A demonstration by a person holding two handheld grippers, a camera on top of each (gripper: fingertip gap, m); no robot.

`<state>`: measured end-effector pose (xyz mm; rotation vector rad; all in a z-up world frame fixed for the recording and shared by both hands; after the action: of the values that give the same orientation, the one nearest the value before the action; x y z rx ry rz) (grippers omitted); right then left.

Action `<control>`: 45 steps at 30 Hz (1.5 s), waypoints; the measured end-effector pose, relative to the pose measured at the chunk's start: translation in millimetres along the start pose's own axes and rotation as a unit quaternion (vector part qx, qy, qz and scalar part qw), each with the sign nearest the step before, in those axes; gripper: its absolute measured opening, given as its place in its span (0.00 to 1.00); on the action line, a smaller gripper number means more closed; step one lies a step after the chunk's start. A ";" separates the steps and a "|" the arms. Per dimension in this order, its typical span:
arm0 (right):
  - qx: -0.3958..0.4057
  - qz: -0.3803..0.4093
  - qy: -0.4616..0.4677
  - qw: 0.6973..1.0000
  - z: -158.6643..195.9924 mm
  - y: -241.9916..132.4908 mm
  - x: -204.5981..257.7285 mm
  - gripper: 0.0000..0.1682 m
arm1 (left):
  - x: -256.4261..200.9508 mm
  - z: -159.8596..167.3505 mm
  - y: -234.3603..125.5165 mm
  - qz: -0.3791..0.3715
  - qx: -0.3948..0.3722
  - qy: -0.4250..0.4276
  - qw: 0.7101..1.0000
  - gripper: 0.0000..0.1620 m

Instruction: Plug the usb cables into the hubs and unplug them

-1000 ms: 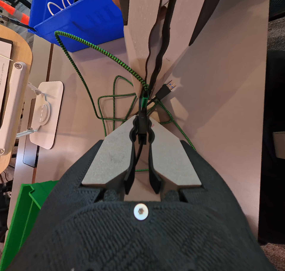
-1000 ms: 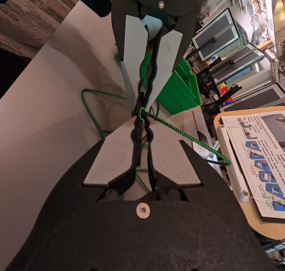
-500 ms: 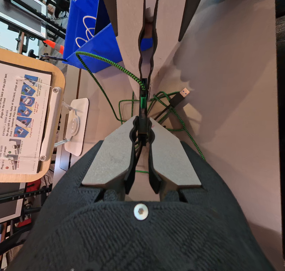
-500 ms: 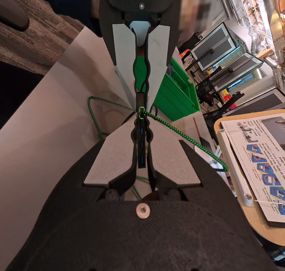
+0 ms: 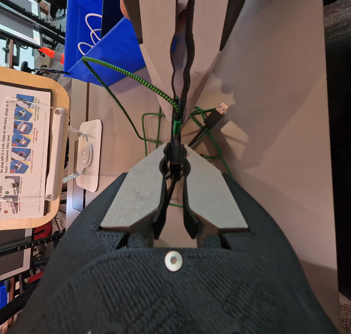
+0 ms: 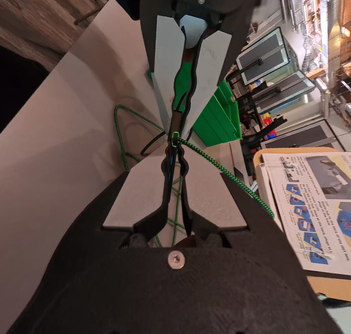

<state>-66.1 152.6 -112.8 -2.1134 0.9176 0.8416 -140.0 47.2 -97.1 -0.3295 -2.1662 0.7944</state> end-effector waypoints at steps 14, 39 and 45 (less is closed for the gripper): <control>-0.108 -0.044 0.134 0.984 -4.9 -11.7 -12.4 0.02 | 0.4 -5.5 -20.1 0.007 -0.075 -0.026 0.997 0.04; -0.046 -0.054 0.089 0.993 -5.7 -15.2 -6.8 0.02 | -8.0 -10.2 -8.7 -0.011 -0.064 -0.027 0.998 0.04; -0.031 -0.047 0.075 0.996 -1.9 -11.3 -4.6 0.03 | -8.0 -7.7 -3.9 -0.011 -0.046 -0.028 0.999 0.04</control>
<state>-59.1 158.7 -104.7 -2.2795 0.8696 0.6788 -128.9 43.7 -95.6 -0.3340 -2.2588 0.7016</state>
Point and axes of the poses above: each gripper's, where its closed fingertips meet, y out along the fingers, z out of its underside, x = y × z across the jaws, the point moved 8 cm from there along -y, back along the fingers, and after that the axes turned 2 degrees about -y, right-handed, at the moved point
